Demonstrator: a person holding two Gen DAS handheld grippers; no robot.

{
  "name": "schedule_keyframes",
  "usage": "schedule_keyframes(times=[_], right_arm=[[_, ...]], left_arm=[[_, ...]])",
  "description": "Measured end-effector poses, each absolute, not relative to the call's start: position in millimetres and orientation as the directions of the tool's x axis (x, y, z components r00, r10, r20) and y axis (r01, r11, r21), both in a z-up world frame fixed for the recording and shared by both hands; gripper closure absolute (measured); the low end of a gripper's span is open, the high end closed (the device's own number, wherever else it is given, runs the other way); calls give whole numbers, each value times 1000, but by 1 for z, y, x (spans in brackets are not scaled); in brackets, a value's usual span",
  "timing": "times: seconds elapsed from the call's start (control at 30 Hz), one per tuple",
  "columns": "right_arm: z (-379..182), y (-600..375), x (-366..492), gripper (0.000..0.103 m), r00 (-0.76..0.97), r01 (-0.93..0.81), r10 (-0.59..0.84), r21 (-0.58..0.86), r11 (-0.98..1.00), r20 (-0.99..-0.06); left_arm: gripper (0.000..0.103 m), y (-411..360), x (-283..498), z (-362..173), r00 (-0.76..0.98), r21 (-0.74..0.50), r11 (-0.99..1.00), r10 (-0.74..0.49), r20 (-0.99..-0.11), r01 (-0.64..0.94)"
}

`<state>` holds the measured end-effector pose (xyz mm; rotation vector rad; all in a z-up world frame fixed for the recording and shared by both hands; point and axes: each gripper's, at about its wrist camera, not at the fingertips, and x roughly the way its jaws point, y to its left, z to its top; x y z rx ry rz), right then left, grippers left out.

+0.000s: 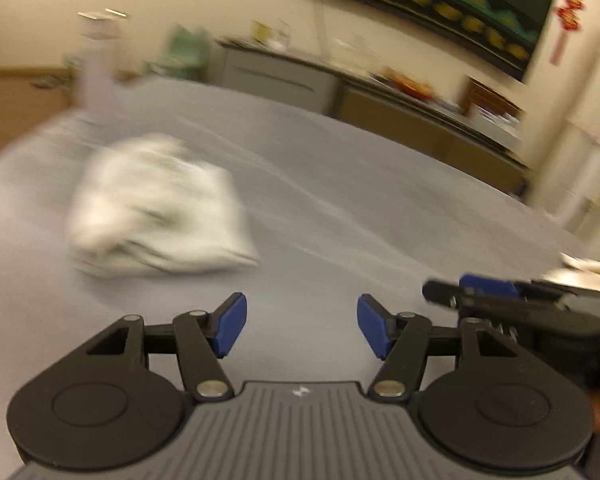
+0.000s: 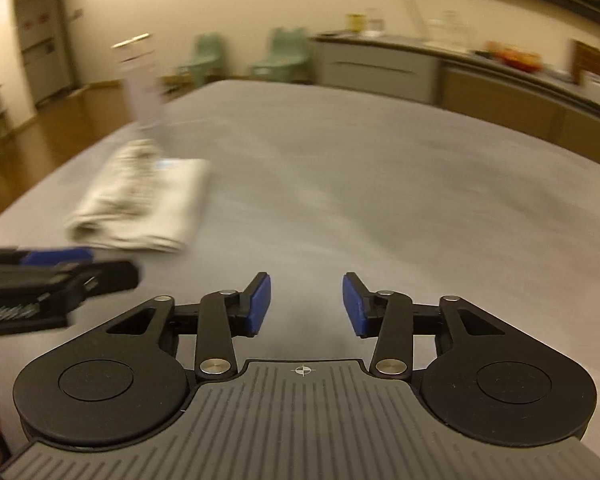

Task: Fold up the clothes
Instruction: 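Open both grippers and withdraw from the folded striped sweater, then grasp the crumpled cream sweatshirt with the right gripper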

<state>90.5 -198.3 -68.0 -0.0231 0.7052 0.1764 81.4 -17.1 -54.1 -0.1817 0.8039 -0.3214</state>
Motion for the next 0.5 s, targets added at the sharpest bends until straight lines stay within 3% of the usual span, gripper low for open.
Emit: schedule_keyframes(times=[0.2,0.37,0.5], right_arm=[[-47,-369,54,50,762,167,-118,17,986,-637],[-41,-485,28,48,710,409,-297,31,912,-639],[-48,-531,16,43,689,470,-340,38,882,-640]], left_arm=[[41,-176,80,-47,466,-352,834,-535,-705,425],[41,-260,79,-51,400,-336,790,-567,-720,513],[41,-311,76,-58,368,-311,760,-575,-731,570]])
